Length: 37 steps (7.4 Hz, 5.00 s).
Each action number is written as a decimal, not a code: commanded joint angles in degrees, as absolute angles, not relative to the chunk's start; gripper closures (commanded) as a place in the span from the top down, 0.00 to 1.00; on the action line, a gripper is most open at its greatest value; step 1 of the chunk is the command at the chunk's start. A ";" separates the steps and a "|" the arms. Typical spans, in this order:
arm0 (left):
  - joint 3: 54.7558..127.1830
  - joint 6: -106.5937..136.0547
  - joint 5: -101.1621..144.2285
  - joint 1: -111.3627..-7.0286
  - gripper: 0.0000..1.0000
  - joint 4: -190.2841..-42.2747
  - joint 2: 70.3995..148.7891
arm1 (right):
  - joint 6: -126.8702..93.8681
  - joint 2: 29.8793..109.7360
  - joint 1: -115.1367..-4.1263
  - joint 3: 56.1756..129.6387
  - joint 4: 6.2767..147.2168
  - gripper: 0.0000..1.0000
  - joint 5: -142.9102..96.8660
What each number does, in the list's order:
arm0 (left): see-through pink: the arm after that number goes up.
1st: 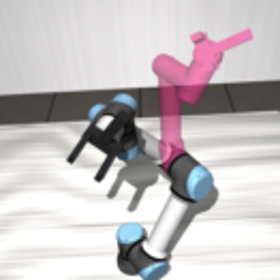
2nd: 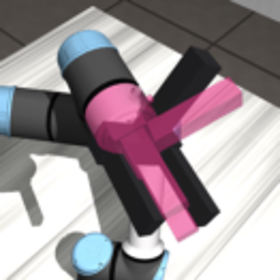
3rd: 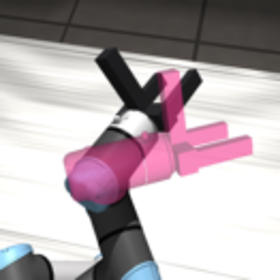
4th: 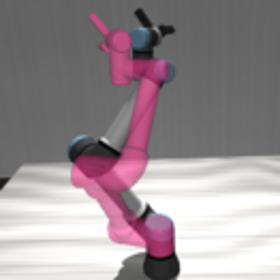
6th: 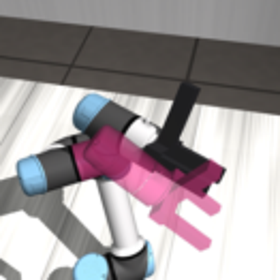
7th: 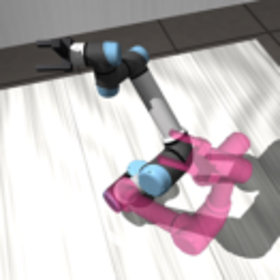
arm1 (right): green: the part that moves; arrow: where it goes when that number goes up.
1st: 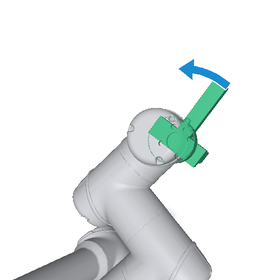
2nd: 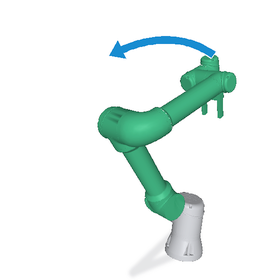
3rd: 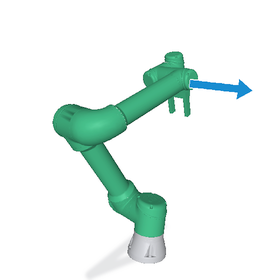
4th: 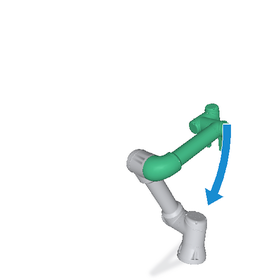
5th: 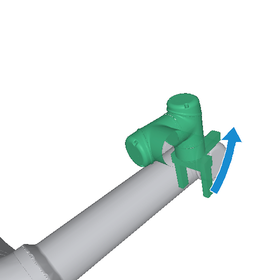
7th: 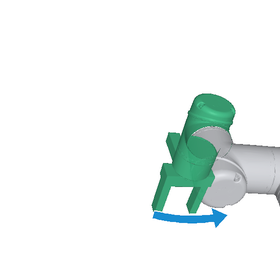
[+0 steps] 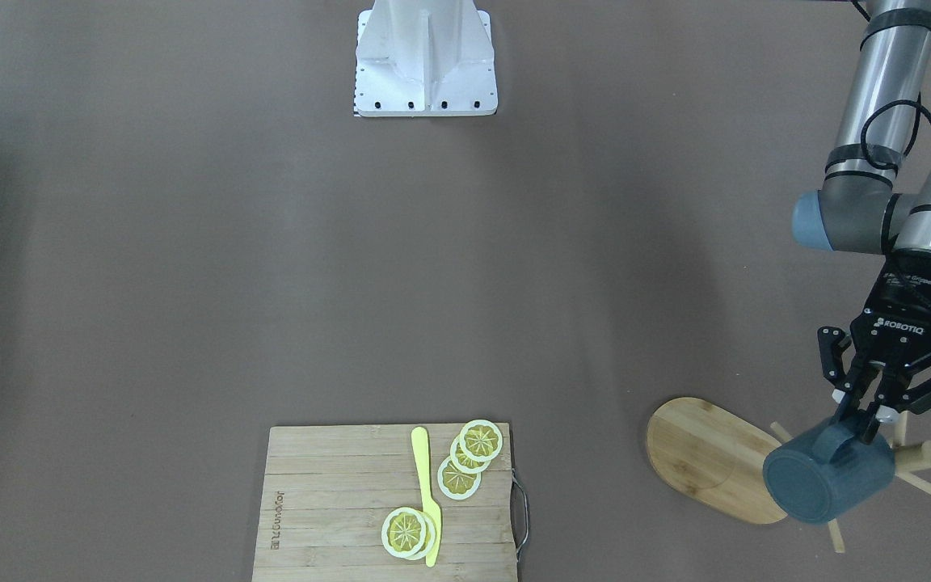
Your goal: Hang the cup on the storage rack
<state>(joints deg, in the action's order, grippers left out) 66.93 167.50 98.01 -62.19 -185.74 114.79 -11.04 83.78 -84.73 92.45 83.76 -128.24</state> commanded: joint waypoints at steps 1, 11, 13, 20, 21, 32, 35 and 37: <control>66.97 167.34 98.09 -62.31 0.21 -187.02 114.26 | -11.07 84.02 -84.73 92.55 83.76 1.00 -128.23; 74.45 139.10 108.25 -66.68 0.99 -192.22 103.54 | -11.07 84.64 -84.73 93.25 83.85 1.00 -128.58; 74.35 118.51 117.64 -75.11 0.99 -187.68 102.22 | -11.07 84.55 -84.73 93.16 83.85 1.00 -128.41; 74.79 35.78 108.02 -81.21 0.99 -164.03 96.87 | -11.07 84.55 -84.73 93.16 83.85 1.00 -128.67; 76.88 32.29 108.63 -81.47 0.99 -157.13 96.51 | -11.07 84.55 -84.73 93.08 83.85 1.00 -128.67; 100.28 8.57 138.16 -81.83 0.99 -107.52 79.11 | -10.20 86.13 -84.55 92.73 83.76 1.00 -128.94; 108.70 1.79 137.20 -82.79 0.99 -88.81 78.32 | -10.11 86.04 -84.46 93.25 83.76 1.00 -129.20; 109.33 1.32 130.54 -82.97 0.99 -88.94 77.35 | -10.02 85.96 -84.46 93.25 83.93 1.00 -129.81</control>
<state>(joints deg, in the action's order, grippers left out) 108.44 2.04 134.03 -82.77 -89.83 77.87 -10.02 86.00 -84.47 93.16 83.83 -129.35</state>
